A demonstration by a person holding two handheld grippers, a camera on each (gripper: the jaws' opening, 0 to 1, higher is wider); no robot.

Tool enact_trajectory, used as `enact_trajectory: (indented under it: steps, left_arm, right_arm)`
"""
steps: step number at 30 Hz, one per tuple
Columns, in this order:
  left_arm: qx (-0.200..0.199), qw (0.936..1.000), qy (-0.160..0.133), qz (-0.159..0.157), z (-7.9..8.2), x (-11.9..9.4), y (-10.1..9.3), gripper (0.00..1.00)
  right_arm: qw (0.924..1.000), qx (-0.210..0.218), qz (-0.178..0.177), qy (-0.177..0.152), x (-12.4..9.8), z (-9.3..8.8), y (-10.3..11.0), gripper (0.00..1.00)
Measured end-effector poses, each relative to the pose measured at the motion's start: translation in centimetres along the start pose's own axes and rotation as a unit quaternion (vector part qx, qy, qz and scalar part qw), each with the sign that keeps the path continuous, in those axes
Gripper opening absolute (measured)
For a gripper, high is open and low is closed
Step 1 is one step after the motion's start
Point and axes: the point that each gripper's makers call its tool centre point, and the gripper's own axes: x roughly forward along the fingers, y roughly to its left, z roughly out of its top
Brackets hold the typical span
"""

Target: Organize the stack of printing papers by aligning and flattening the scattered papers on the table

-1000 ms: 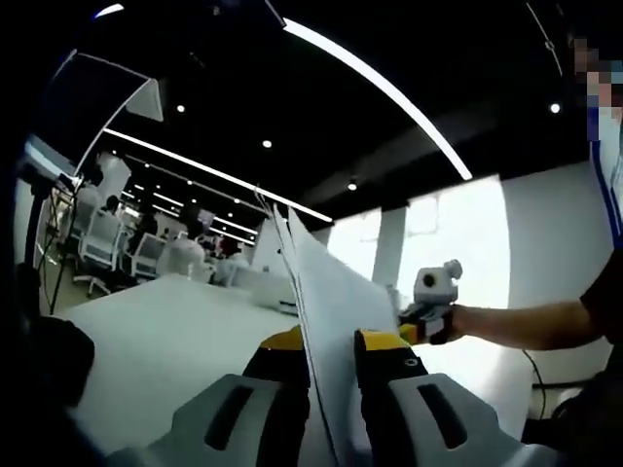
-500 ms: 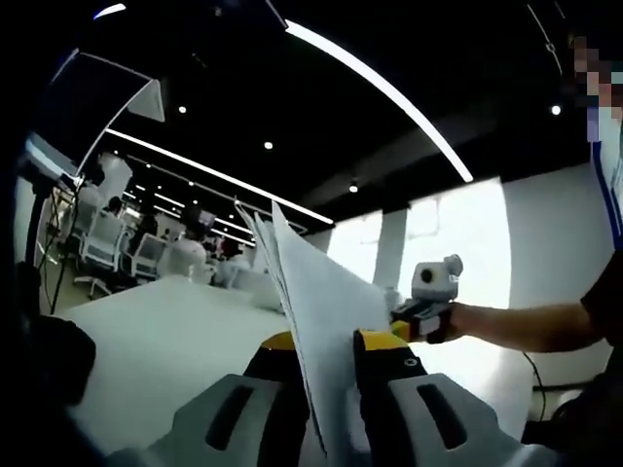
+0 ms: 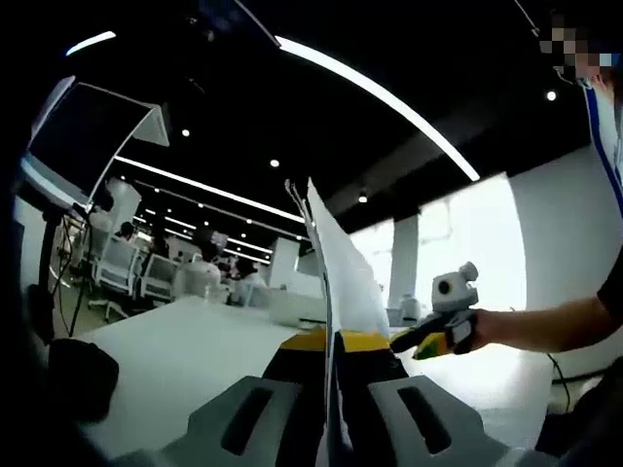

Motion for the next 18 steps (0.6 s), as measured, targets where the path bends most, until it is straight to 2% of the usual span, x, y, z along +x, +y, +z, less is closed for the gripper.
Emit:
enact_trajectory:
  steps: [5, 8, 15, 18]
  left_arm:
    - [-0.018, 0.9994, -0.026, 0.008, 1.0, -0.2, 0.5, 0.06]
    - [-0.03, 0.999, -0.033, 0.008, 1.3, -0.3, 0.6, 0.06]
    - [-0.041, 0.998, -0.048, 0.008, 2.1, -0.3, 0.6, 0.05]
    - [-0.049, 0.9971, -0.057, 0.007, 2.5, -0.3, 0.4, 0.05]
  right_arm:
    - [0.9996, 0.022, -0.015, -0.013, -0.8, -0.7, -0.1, 0.38]
    - [0.9992, 0.029, -0.017, -0.02, -1.1, -0.8, 0.2, 0.4]
    - [0.9949, 0.07, -0.027, -0.068, -2.0, -0.2, 1.0, 0.48]
    - [0.9945, 0.067, -0.041, -0.069, -2.3, -0.5, 1.1, 0.5]
